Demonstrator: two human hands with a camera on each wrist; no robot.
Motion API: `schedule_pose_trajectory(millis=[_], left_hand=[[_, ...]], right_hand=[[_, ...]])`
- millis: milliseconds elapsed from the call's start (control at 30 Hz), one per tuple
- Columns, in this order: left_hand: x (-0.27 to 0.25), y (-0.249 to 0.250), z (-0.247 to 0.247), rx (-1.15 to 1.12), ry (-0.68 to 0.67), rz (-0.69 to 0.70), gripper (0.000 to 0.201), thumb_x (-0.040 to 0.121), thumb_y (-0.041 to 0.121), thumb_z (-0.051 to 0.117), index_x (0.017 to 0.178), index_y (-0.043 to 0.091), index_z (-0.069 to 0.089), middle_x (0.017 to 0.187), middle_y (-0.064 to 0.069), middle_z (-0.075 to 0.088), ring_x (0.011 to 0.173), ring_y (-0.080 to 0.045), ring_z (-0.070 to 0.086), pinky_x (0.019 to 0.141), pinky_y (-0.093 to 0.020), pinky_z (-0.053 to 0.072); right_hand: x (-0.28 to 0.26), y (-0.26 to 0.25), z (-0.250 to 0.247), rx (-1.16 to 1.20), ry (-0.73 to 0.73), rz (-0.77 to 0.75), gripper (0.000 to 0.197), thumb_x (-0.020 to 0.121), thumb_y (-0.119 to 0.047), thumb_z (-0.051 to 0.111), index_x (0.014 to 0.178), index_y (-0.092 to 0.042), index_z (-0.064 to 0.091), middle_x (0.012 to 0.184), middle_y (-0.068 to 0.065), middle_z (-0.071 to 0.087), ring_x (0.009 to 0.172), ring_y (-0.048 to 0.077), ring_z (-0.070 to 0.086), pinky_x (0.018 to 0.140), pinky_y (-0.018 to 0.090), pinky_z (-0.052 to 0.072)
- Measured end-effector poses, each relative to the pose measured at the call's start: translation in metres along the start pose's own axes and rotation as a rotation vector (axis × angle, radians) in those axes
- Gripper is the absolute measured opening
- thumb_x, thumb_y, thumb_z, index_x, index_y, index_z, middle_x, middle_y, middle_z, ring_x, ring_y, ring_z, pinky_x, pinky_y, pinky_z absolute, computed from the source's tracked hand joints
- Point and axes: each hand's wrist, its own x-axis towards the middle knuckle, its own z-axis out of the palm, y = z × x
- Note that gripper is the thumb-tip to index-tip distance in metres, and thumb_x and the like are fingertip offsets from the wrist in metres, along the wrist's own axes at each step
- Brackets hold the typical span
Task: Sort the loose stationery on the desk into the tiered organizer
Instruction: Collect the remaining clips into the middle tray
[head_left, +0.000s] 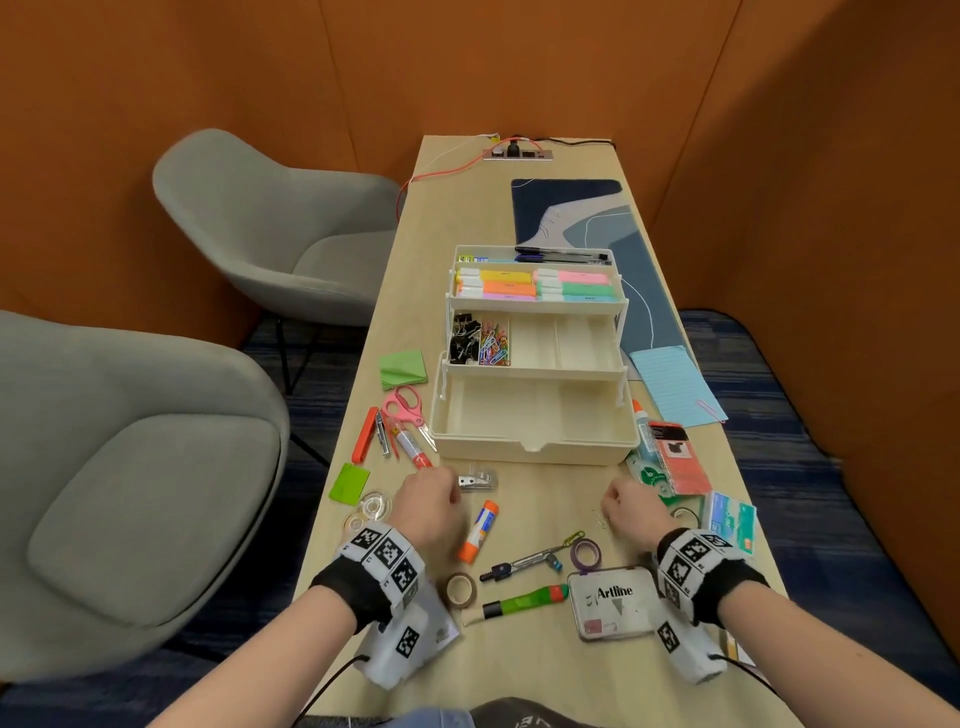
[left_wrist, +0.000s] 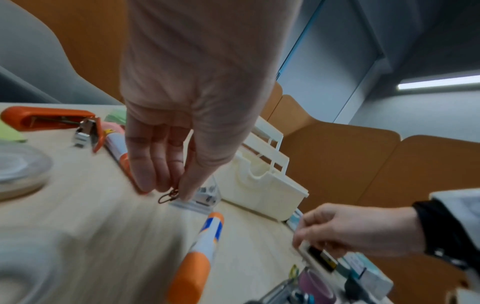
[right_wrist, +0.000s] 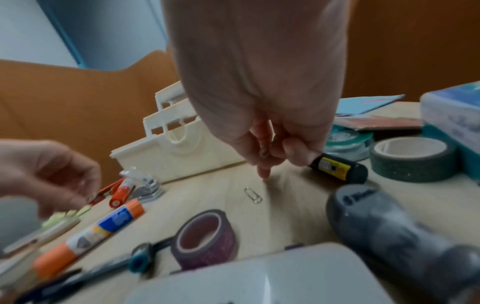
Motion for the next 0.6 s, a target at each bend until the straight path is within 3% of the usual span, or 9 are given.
schedule_pose_trajectory(millis=[133, 333, 467, 600], left_hand=[[0.008, 0.012, -0.013, -0.096, -0.011, 0.051, 0.011, 0.083, 0.010, 0.056, 0.084, 0.017, 0.064, 0.090, -0.003, 0.067, 0.088, -0.021, 0.063, 0.076, -0.030, 0.050], [0.041, 0.044, -0.058, -0.312, 0.102, 0.133, 0.007, 0.088, 0.005, 0.061, 0.089, 0.011, 0.063, 0.085, -0.001, 0.064, 0.081, -0.016, 0.063, 0.077, -0.024, 0.053], [0.081, 0.065, -0.089, -0.483, 0.221, 0.059, 0.013, 0.085, 0.004, 0.066, 0.081, 0.016, 0.060, 0.083, -0.004, 0.066, 0.082, -0.020, 0.066, 0.080, -0.033, 0.056], [0.115, 0.078, -0.101, -0.487, 0.263, -0.023, 0.014, 0.083, 0.003, 0.066, 0.076, 0.014, 0.064, 0.092, -0.009, 0.071, 0.089, -0.025, 0.067, 0.086, -0.038, 0.055]], right_hand=[[-0.003, -0.006, 0.006, -0.161, -0.042, -0.025, 0.013, 0.090, -0.022, 0.056, 0.094, -0.011, 0.052, 0.102, 0.012, 0.063, 0.094, 0.026, 0.059, 0.079, 0.032, 0.047], [0.000, -0.017, 0.000, -0.332, -0.130, -0.047, 0.021, 0.092, -0.018, 0.054, 0.107, -0.004, 0.056, 0.109, 0.012, 0.063, 0.102, 0.027, 0.060, 0.083, 0.032, 0.047], [0.004, -0.024, -0.006, -0.440, -0.185, -0.077, 0.021, 0.093, -0.008, 0.048, 0.111, -0.003, 0.059, 0.117, 0.013, 0.062, 0.108, 0.027, 0.060, 0.086, 0.030, 0.048], [0.005, -0.033, -0.009, -0.560, -0.213, -0.113, 0.028, 0.095, -0.005, 0.041, 0.119, -0.003, 0.056, 0.126, 0.014, 0.058, 0.116, 0.027, 0.056, 0.095, 0.031, 0.047]])
